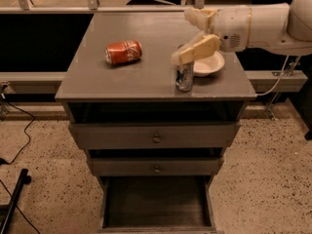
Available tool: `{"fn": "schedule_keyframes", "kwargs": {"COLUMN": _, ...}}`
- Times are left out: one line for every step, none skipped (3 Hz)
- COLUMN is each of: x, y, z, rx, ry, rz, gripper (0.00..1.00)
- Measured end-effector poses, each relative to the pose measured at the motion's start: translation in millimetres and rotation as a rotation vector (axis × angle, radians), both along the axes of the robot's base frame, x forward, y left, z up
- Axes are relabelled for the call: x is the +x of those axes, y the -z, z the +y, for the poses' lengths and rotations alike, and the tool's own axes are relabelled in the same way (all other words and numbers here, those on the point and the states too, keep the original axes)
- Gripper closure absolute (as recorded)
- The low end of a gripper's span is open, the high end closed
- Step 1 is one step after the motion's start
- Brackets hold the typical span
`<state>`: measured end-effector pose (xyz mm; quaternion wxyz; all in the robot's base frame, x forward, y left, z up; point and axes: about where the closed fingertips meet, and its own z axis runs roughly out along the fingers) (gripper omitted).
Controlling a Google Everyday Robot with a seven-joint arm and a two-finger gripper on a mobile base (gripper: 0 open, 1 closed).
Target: Place redbull can into bottom drawer
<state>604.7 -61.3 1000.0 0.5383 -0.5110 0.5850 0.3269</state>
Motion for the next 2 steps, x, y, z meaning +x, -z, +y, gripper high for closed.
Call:
{"fn": "schedule_keyframes", "kwargs": {"x": 1, "y": 0, "z": 3, "rx": -0.001, "ry": -0.003, "rz": 0.006, "gripper": 0.0}}
{"fn": "schedule_keyframes", "kwargs": {"x": 11, "y": 10, "z": -17, "rx": -0.013, "ry": 0.055, "rz": -0.023, "gripper": 0.0}}
